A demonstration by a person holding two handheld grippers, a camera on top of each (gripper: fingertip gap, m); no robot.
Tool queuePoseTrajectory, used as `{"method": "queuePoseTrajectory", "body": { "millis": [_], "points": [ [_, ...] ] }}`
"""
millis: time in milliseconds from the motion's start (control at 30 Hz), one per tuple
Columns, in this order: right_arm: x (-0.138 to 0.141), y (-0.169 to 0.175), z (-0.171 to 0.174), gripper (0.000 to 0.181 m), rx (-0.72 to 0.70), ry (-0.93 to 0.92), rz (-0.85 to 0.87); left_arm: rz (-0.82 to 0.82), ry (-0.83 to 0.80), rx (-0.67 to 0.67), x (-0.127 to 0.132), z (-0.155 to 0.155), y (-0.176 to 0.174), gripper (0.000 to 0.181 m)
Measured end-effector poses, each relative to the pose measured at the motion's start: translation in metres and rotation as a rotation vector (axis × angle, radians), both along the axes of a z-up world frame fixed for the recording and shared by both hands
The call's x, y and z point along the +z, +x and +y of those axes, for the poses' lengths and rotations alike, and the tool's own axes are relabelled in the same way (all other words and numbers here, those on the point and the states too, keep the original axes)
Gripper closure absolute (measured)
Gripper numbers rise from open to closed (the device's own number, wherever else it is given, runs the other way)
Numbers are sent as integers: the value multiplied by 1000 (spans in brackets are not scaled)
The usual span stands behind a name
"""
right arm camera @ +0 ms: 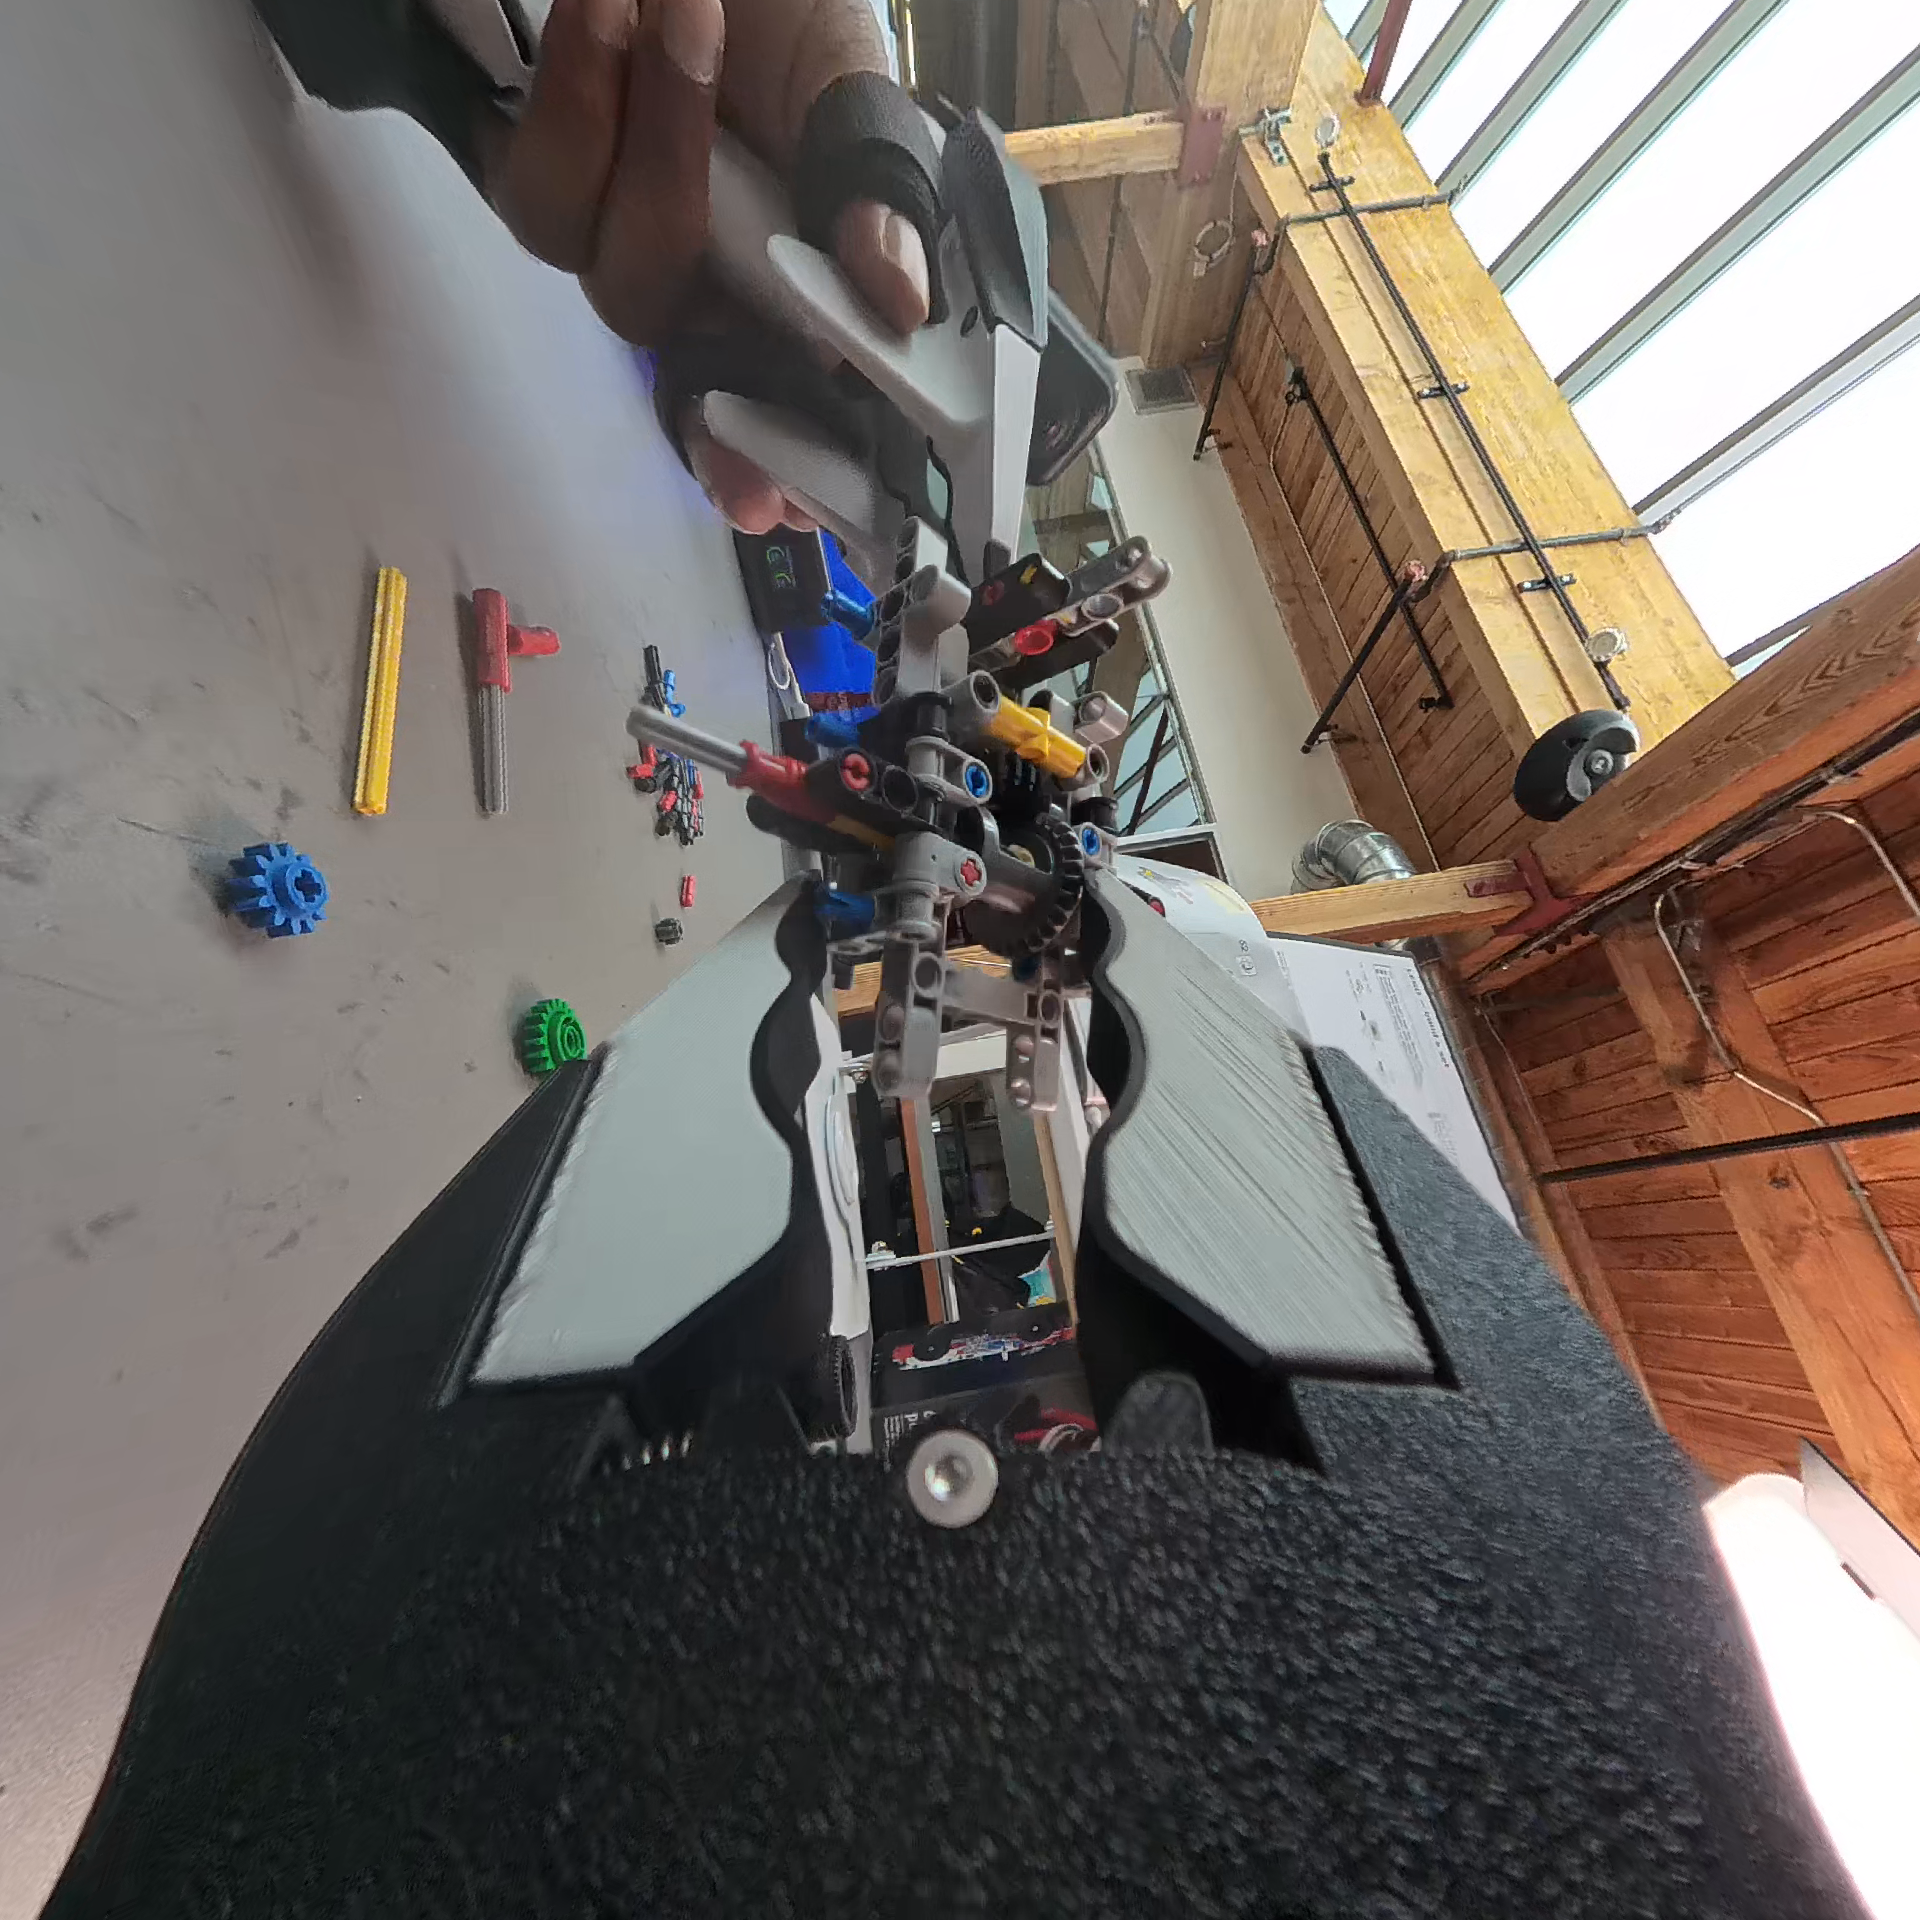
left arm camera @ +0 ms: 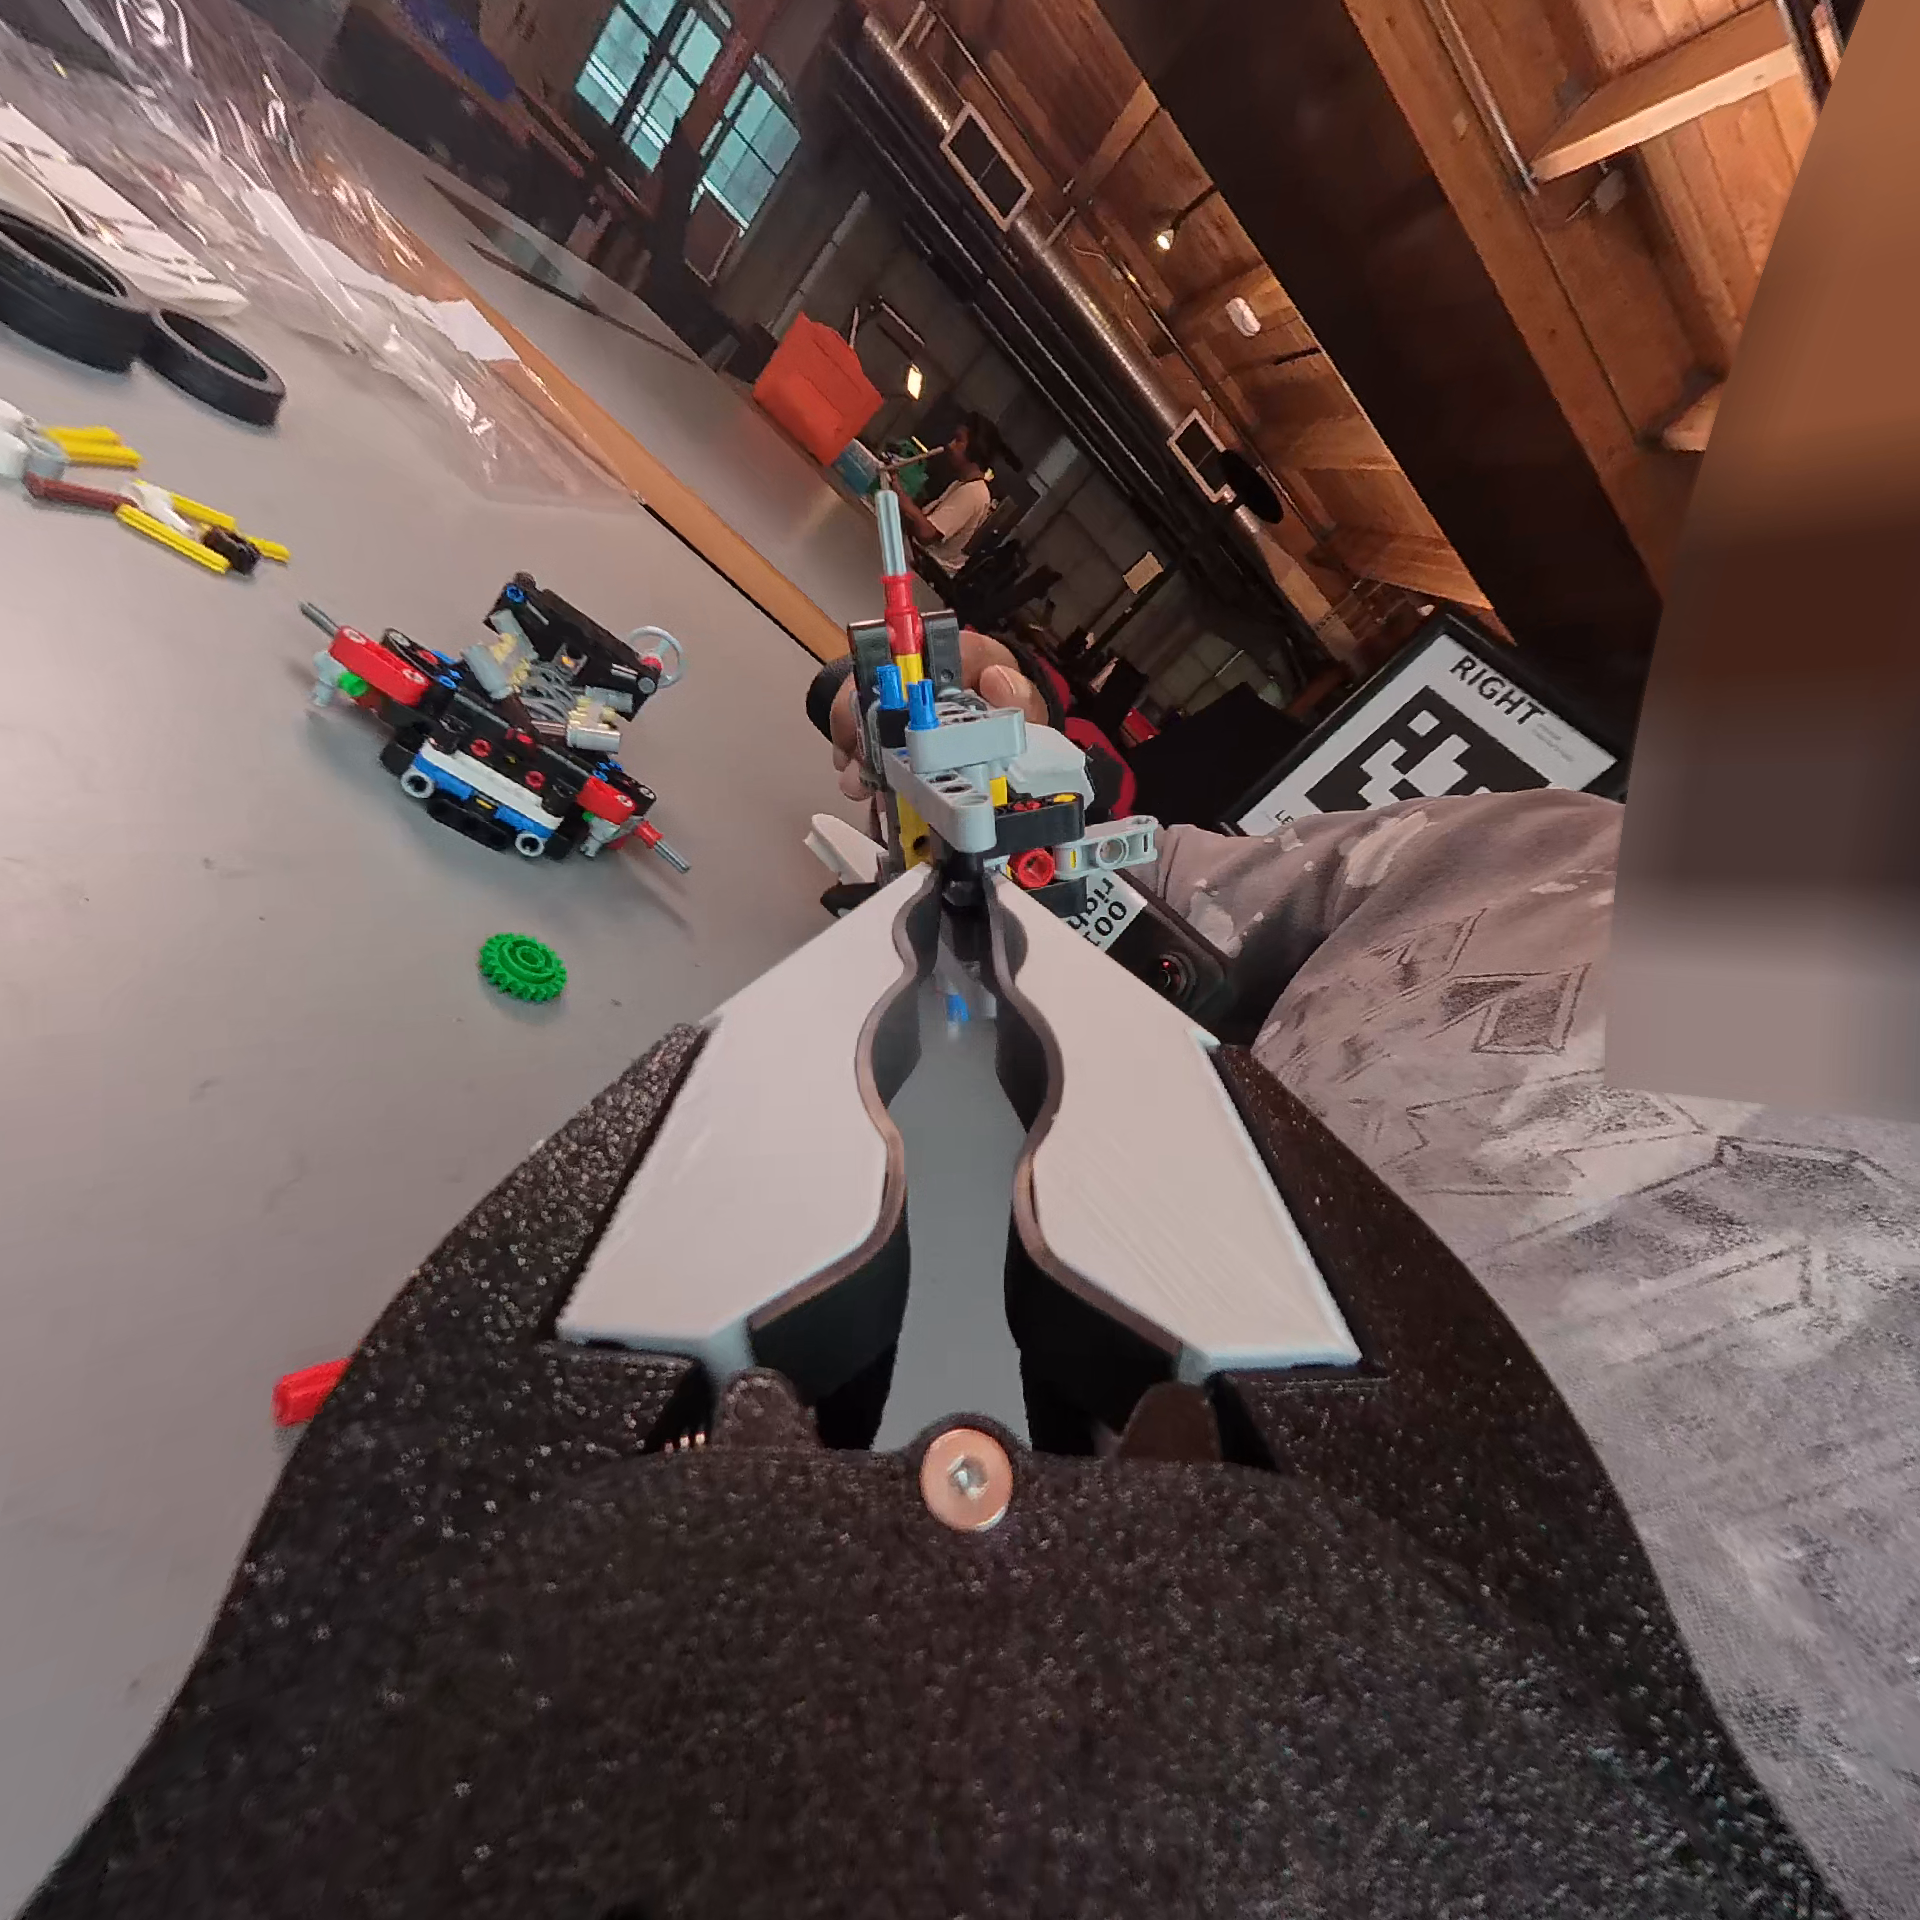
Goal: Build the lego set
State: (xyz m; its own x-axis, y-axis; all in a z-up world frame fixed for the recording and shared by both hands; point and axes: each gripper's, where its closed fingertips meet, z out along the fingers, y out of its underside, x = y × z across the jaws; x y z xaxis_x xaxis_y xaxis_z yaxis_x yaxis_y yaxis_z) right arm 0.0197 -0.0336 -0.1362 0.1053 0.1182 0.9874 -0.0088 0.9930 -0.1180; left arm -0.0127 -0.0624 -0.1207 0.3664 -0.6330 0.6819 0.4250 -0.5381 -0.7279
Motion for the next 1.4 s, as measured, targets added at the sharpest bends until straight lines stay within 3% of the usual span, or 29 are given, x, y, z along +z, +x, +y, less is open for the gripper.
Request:
{"method": "queuePoseTrajectory", "body": {
  "millis": [133,433,700,967,1167,1233,1333,1400],
  "points": [
    [-3,1,-2,128,21,-49,-22,124,86,42,2,-1,-1,176],
    [-3,4,-5,126,33,-77,-41,199,177,121,8,0,-9,181],
    [3,7,5,128,38,-219,-43,250,202,133,6,-1,-11,181],
    [13,6,27,123,138,-881,-175,176,203,115,12,-3,-11,181],
    [13,5,4,116,326,-1296,-399,76,239,45,27,-12,1,181],
    [17,7,-9,122,418,-1397,-463,40,244,12,30,-16,7,181],
    [22,12,-26,154,534,-1473,-541,7,232,-16,30,-17,13,181],
    [23,15,-32,161,571,-1524,-587,-3,221,-16,29,-16,13,181]
  ]
}}
